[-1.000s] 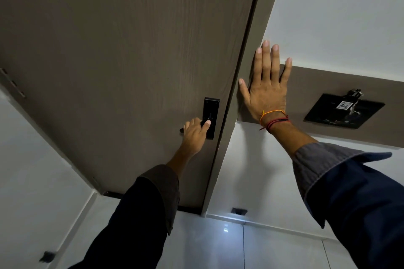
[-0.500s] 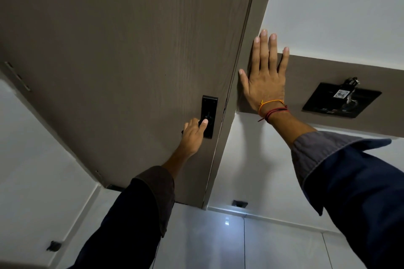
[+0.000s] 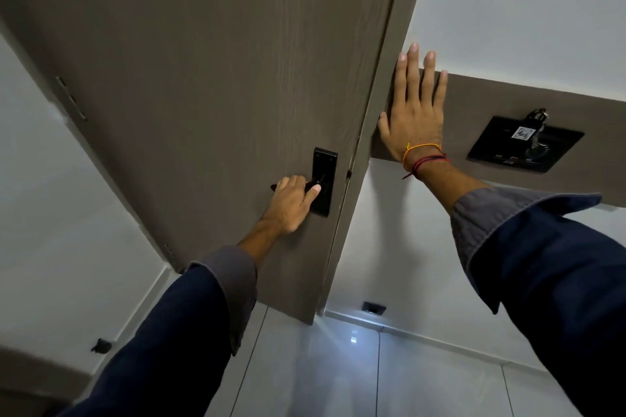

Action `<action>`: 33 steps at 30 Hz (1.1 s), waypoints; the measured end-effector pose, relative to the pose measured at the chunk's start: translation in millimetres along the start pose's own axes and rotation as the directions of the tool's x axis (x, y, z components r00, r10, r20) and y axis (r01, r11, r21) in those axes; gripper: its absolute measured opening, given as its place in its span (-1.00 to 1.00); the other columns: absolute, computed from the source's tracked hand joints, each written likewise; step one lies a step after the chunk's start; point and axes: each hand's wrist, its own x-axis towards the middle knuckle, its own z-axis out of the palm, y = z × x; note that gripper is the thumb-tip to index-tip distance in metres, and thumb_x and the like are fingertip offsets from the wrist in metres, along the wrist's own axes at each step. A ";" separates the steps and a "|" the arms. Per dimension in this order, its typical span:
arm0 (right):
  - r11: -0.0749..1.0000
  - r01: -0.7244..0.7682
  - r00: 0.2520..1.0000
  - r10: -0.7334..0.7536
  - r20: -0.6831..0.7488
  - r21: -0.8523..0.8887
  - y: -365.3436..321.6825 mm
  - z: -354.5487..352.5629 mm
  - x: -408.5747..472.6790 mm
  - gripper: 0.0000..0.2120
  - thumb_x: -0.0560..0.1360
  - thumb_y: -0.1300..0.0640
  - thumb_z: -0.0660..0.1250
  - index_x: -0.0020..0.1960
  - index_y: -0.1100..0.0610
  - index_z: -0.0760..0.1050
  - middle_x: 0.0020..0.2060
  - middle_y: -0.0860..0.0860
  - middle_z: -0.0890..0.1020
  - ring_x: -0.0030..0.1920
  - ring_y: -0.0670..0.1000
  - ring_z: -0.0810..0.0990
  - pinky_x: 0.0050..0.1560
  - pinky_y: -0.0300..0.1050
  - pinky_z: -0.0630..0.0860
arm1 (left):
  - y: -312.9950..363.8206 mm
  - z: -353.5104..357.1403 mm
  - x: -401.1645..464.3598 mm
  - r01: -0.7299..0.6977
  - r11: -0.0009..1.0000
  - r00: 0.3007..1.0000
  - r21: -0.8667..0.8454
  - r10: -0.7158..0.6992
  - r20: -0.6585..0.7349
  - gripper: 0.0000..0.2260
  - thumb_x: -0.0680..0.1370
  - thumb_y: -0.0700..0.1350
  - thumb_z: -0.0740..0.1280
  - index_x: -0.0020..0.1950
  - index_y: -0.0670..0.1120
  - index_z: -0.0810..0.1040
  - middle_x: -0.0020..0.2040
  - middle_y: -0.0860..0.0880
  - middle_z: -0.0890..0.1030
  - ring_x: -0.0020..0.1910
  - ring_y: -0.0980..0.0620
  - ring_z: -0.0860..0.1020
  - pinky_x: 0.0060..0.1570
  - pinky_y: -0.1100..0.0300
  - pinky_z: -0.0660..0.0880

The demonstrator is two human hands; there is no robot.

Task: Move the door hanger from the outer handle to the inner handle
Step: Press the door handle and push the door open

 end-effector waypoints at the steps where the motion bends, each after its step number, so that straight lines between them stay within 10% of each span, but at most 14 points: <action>1: 1.000 -0.007 1.000 0.007 0.013 0.015 -1.4 -2.3 -1.7 -0.07 0.46 0.01 0.32 0.68 0.21 -0.08 0.66 0.21 0.00 0.65 0.31 0.00 0.61 0.34 0.06 | -0.1 -2.8 -4.7 -0.007 0.999 1.000 0.032 0.007 0.001 -0.59 0.72 0.17 0.04 0.10 -0.13 0.47 0.08 -0.07 0.52 0.13 -0.05 0.43 0.21 0.04 0.44; 18: 0.987 0.048 0.992 -0.065 0.107 0.157 -8.4 -31.5 -8.0 -0.09 0.47 0.04 0.31 0.67 0.22 -0.07 0.66 0.23 -0.03 0.66 0.29 -0.01 0.60 0.36 0.08 | -18.4 -52.5 -84.7 -0.237 0.774 0.965 0.588 0.259 0.047 -0.49 0.70 0.24 -0.04 0.16 -0.10 0.53 0.07 -0.07 0.58 0.11 -0.05 0.54 0.57 0.00 0.26; 27: 0.960 0.141 0.983 -0.164 0.082 0.240 -10.2 -55.9 -1.4 -0.12 0.52 -0.01 0.29 0.67 0.23 -0.06 0.66 0.24 -0.03 0.66 0.27 0.02 0.60 0.34 0.09 | -0.2 -76.6 -120.9 -0.152 0.705 0.987 0.692 0.145 0.070 -0.28 0.63 0.40 -0.13 0.05 -0.10 0.63 0.03 -0.06 0.61 0.11 -0.07 0.56 0.42 -0.02 0.41; 33: 0.935 0.220 0.969 -0.242 0.048 0.276 -16.4 -69.3 2.9 -0.16 0.55 -0.03 0.26 0.67 0.23 -0.04 0.66 0.22 -0.02 0.66 0.26 0.03 0.60 0.33 0.10 | 17.5 -94.4 -142.3 0.067 0.751 0.985 0.657 0.055 -0.164 -0.33 0.62 0.41 -0.09 0.09 -0.09 0.57 0.02 -0.05 0.57 0.01 -0.04 0.54 0.13 0.01 0.59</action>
